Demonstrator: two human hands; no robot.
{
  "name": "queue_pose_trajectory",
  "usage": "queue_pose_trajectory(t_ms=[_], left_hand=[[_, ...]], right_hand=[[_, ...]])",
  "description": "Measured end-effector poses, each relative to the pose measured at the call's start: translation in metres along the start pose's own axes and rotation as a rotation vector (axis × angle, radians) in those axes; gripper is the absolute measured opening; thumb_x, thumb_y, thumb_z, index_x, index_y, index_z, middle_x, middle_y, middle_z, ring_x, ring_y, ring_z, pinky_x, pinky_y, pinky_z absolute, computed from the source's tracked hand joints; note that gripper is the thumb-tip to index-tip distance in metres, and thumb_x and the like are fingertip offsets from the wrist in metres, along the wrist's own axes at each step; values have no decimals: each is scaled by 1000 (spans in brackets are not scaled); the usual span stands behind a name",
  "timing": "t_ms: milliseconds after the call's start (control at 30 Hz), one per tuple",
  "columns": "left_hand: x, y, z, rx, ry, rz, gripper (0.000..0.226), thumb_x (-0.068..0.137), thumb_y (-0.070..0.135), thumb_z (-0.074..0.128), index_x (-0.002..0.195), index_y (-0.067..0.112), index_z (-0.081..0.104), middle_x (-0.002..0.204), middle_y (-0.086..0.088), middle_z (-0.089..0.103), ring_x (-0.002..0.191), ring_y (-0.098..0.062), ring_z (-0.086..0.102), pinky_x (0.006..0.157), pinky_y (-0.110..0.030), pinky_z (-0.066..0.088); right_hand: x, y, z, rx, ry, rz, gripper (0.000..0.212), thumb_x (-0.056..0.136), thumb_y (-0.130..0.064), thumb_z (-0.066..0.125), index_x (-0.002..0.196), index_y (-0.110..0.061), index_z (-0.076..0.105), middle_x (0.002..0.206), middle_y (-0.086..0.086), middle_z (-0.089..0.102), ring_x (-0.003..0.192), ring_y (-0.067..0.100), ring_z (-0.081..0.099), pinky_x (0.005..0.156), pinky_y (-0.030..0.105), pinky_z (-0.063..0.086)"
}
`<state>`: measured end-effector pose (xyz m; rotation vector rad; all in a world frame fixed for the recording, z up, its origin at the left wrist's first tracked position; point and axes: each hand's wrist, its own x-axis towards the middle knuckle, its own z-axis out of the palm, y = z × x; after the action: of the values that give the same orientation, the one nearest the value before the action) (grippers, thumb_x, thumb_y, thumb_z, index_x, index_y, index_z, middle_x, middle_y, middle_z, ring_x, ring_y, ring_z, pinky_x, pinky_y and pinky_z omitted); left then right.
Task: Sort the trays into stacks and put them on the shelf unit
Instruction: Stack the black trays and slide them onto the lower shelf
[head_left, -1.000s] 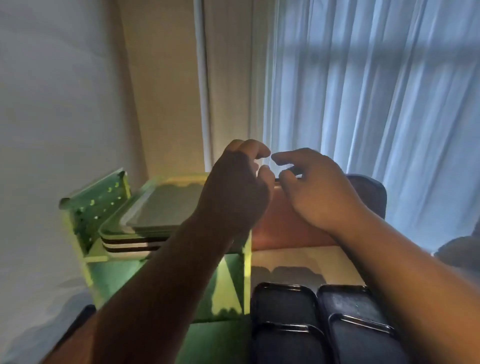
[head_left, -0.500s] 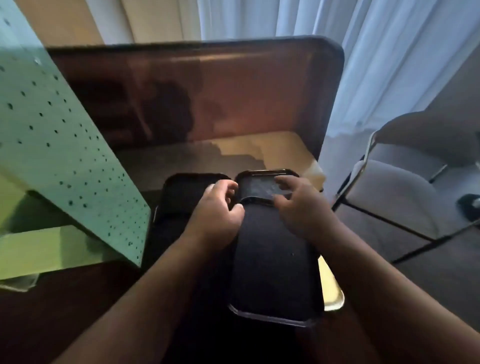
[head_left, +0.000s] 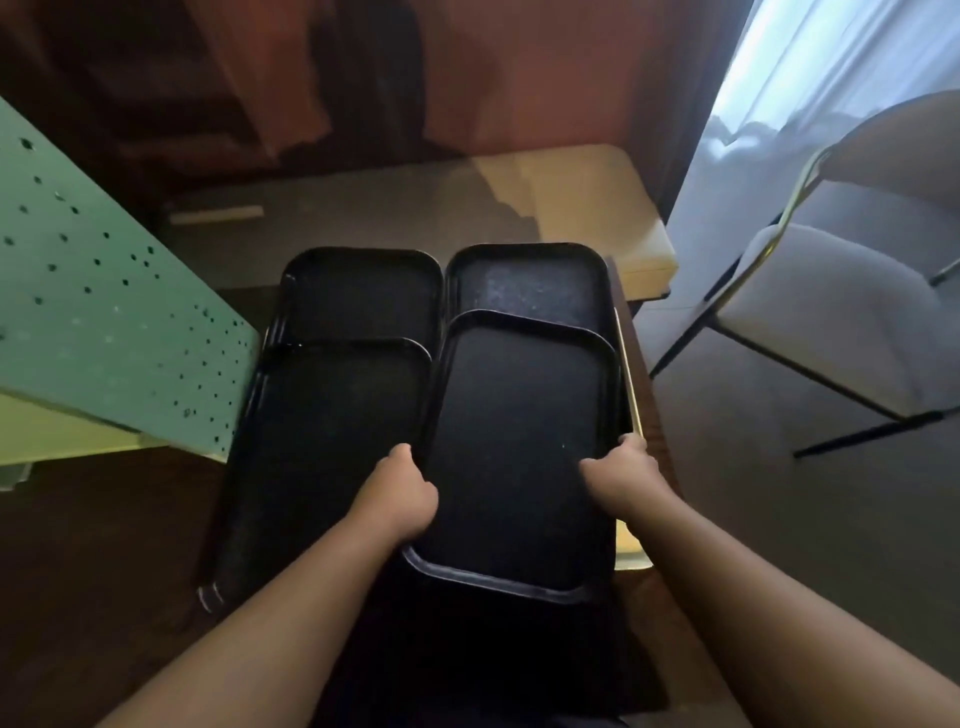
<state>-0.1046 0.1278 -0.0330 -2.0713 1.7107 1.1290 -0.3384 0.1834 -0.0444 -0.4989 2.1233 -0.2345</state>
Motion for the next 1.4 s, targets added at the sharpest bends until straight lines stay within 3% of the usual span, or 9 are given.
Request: queue_pose_trajectory(t_ms=[67, 233, 533, 633, 733, 867, 1000, 1233, 1400], left_hand=[[4, 1, 1, 13, 45, -8, 67, 91, 6, 49, 155, 13, 29, 149, -11, 47, 128, -30, 54, 93, -35, 46], [16, 5, -6, -73, 136, -9, 57, 88, 2, 53, 142, 18, 48, 126, -3, 64, 103, -20, 61, 79, -32, 49], [58, 52, -26, -301, 145, 32, 50, 89, 8, 56, 137, 21, 52, 114, 0, 67, 95, -19, 67, 80, -37, 59], [65, 64, -25, -262, 131, 52, 52, 89, 15, 56, 141, 19, 49, 124, -4, 65, 103, -23, 66, 80, -36, 57], [69, 70, -22, -200, 117, 52, 55, 88, 18, 55, 143, 16, 47, 140, -8, 53, 109, -26, 62, 82, -35, 55], [72, 75, -16, -126, 96, 21, 50, 95, 17, 53, 143, 10, 45, 147, -10, 37, 98, -22, 58, 73, -30, 44], [70, 81, -10, -68, 64, 14, 60, 98, 15, 49, 154, 11, 28, 154, -9, 28, 103, -22, 55, 79, -31, 45], [62, 90, -1, -45, 13, 41, 73, 95, 14, 50, 159, 18, 15, 160, -9, 24, 128, -31, 51, 102, -45, 50], [61, 86, 2, -87, -55, 75, 78, 92, 12, 51, 160, 21, 14, 157, -9, 36, 127, -29, 54, 102, -46, 50]], right_hand=[[6, 2, -4, 57, -11, -3, 77, 89, -24, 61, 153, -13, 20, 144, 16, 46, 121, 35, 55, 96, 47, 53], [19, 4, -14, 175, 84, -155, 53, 86, -14, 52, 139, -13, 50, 135, 11, 52, 109, 29, 57, 91, 37, 50], [75, -62, -51, 269, 99, -326, 53, 79, -16, 50, 129, -30, 61, 118, -2, 63, 109, 26, 60, 93, 51, 55], [91, -68, -53, 255, 82, -301, 51, 83, -15, 50, 128, -35, 59, 115, -4, 64, 110, 26, 59, 94, 51, 54], [97, -65, -51, 292, 71, -286, 46, 90, -6, 50, 130, -27, 59, 102, -9, 62, 109, 22, 57, 89, 40, 51], [107, -57, -44, 286, 97, -250, 59, 86, -16, 55, 143, -26, 47, 133, 0, 54, 120, 25, 53, 97, 48, 52], [111, -58, -38, 300, 130, -230, 65, 84, -19, 57, 146, -31, 40, 136, -4, 47, 117, 26, 55, 93, 51, 55], [124, -62, -50, 231, 104, -120, 51, 91, -4, 58, 140, -18, 50, 133, 6, 57, 119, 29, 58, 95, 43, 54], [116, -50, -56, 374, 125, -145, 38, 98, -23, 58, 135, -18, 53, 117, 3, 64, 105, 22, 63, 87, 44, 58]])
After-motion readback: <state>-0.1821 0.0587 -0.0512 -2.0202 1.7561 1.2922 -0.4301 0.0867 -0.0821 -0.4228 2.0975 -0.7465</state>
